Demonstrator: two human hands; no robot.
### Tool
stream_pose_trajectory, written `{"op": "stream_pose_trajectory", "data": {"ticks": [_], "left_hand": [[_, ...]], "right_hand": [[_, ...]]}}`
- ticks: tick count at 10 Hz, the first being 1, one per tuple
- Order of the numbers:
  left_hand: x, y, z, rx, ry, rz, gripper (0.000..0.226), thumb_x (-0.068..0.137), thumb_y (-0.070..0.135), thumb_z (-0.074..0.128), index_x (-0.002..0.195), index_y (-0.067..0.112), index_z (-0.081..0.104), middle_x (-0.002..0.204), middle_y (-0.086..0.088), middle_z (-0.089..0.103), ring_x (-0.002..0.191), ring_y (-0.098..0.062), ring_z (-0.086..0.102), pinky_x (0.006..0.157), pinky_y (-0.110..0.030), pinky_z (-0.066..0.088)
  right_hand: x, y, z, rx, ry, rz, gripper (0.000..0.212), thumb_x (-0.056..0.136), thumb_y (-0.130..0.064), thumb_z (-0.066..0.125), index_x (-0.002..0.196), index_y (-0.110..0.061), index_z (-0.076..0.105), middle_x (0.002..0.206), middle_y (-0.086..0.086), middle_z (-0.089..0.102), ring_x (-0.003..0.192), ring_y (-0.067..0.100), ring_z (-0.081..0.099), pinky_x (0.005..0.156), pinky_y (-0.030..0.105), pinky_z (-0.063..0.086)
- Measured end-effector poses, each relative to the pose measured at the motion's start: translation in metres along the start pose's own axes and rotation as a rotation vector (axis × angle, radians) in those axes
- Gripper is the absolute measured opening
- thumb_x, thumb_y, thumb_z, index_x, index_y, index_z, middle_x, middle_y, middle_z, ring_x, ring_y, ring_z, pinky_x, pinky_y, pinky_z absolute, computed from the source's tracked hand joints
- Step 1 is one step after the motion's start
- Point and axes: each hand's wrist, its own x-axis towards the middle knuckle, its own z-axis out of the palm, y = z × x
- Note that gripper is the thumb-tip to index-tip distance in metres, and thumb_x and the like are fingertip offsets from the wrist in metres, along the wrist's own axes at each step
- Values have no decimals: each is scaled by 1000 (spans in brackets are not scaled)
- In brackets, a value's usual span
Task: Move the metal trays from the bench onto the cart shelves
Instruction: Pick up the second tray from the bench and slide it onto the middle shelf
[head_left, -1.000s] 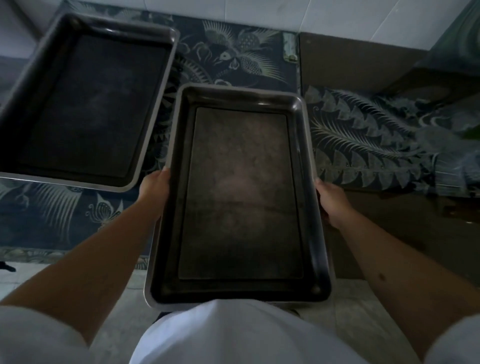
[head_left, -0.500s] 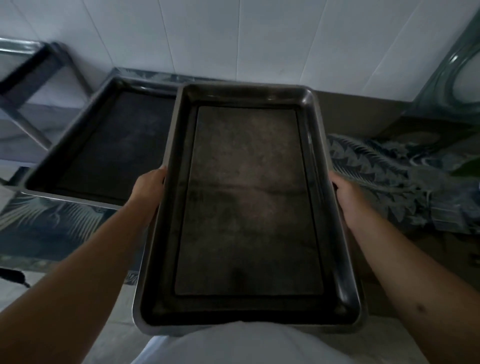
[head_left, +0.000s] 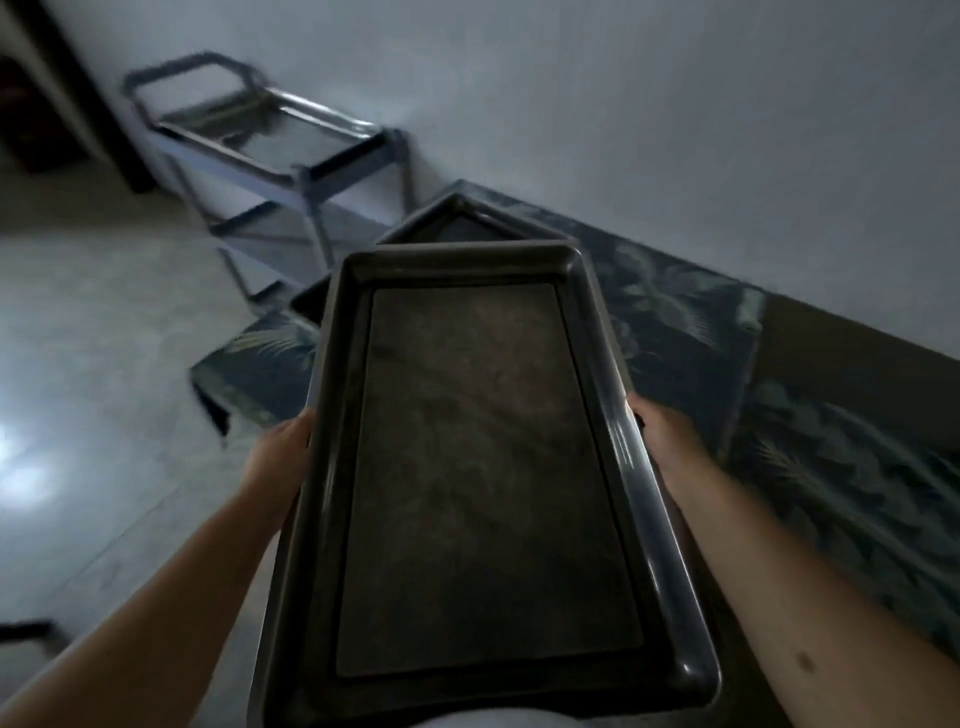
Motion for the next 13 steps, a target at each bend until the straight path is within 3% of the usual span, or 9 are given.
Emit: {"op": "stream_pose_trajectory", "data": {"ticks": [1, 2, 3, 4, 5, 6, 8, 10, 13], "left_hand": [[-28, -36, -56, -67, 124, -101, 40, 96, 41, 54, 103, 6, 72, 104, -21, 71, 100, -38, 67, 93, -53, 54], [-47, -63, -105, -157, 321, -166, 34, 97, 36, 55, 79, 15, 74, 80, -12, 71, 78, -28, 67, 68, -34, 54], [-60, -94, -161, -207, 399, -171, 27, 100, 28, 51, 83, 25, 72, 88, -8, 69, 70, -11, 59, 58, -15, 47], [-73, -122, -212, -324, 529, -191, 32, 98, 33, 54, 98, 9, 74, 107, -20, 71, 96, -33, 67, 91, -39, 55], [-85, -151, -262, -434, 622, -280, 45, 93, 45, 54, 101, 6, 74, 100, -18, 73, 96, -36, 69, 90, -53, 55], [-89, -179, -299, -470, 706, -293, 48, 94, 46, 55, 104, 2, 73, 96, -14, 74, 95, -34, 70, 91, -50, 55], [-95, -207, -361, -506, 805, -383, 44, 93, 48, 58, 80, 9, 75, 76, -10, 77, 81, -28, 71, 77, -40, 56], [-71, -221, -389, -433, 802, -400, 50, 98, 46, 52, 105, 1, 72, 106, -21, 71, 103, -37, 67, 98, -53, 50], [59, -196, -427, -372, 747, -396, 48, 103, 39, 47, 102, -2, 72, 99, -21, 72, 98, -36, 67, 92, -46, 52]], "right_hand": [[-2, -9, 62, -152, -238, -68, 25, 99, -19, 48, 107, -18, 72, 109, 11, 69, 97, 22, 66, 80, 28, 49], [-18, -30, 129, -265, -366, -120, 28, 96, -32, 52, 106, -14, 70, 112, 14, 69, 90, 22, 65, 75, 33, 50], [-42, -52, 199, -333, -456, -137, 41, 91, -43, 55, 106, -9, 71, 95, 8, 72, 78, 18, 65, 65, 29, 52], [-68, -72, 268, -359, -557, -149, 33, 89, -42, 57, 94, -14, 74, 82, 6, 74, 67, 16, 69, 52, 26, 45], [-96, -86, 335, -397, -643, -179, 30, 89, -43, 58, 93, -18, 73, 85, 5, 72, 76, 20, 69, 55, 26, 46], [-121, -87, 396, -327, -679, -256, 24, 92, -34, 60, 86, -15, 73, 74, -3, 68, 59, 8, 62, 39, 14, 41], [-153, -77, 481, -446, -829, -371, 30, 98, -18, 53, 117, 3, 66, 114, 14, 64, 89, 17, 58, 52, 5, 43], [-154, -87, 537, -482, -895, -367, 27, 97, -16, 55, 109, 4, 68, 103, 14, 67, 84, 18, 64, 50, 12, 45], [-87, -125, 640, -423, -831, -296, 25, 95, -24, 58, 74, -19, 71, 64, -11, 70, 49, -6, 62, 38, 10, 41]]}}
